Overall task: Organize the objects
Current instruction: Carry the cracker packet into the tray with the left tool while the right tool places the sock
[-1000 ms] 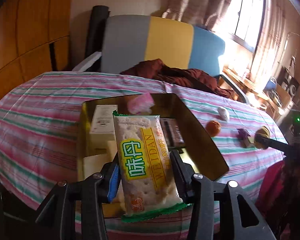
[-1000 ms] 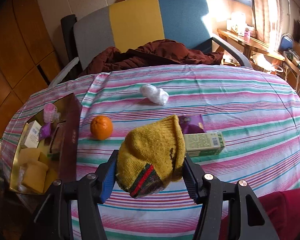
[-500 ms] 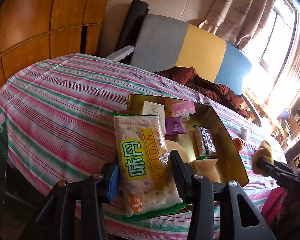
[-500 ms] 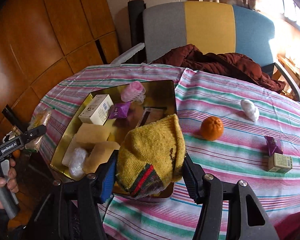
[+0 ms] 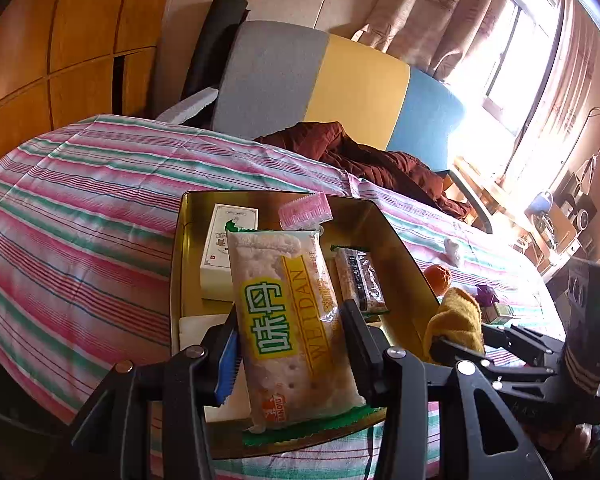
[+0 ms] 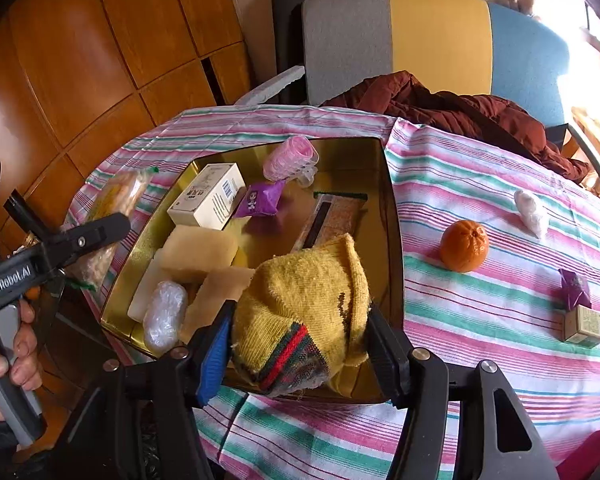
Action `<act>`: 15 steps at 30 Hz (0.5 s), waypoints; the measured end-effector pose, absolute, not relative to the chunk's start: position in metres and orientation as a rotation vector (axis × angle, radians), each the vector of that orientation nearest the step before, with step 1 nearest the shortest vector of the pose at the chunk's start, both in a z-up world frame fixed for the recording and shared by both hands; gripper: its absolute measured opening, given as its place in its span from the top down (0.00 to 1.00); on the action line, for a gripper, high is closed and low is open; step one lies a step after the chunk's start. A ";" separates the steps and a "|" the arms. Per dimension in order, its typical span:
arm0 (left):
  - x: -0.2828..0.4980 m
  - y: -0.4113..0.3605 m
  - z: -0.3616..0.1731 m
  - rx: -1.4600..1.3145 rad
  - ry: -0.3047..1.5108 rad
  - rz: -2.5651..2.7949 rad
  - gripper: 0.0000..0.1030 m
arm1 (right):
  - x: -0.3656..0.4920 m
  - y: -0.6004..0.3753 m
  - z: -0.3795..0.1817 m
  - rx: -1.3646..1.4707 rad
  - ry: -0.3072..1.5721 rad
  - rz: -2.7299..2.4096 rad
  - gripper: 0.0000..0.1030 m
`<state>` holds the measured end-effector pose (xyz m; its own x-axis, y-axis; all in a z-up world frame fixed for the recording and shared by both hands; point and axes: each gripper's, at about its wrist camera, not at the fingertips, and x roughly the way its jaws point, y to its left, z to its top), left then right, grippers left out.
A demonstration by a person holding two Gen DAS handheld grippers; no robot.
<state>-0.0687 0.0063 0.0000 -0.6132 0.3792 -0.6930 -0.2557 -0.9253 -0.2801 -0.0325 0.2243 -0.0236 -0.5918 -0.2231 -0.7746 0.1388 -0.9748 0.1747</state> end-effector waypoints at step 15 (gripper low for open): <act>-0.088 0.051 -0.043 -1.333 -0.121 2.435 0.49 | -0.028 0.229 -0.040 1.340 -0.183 -2.620 0.05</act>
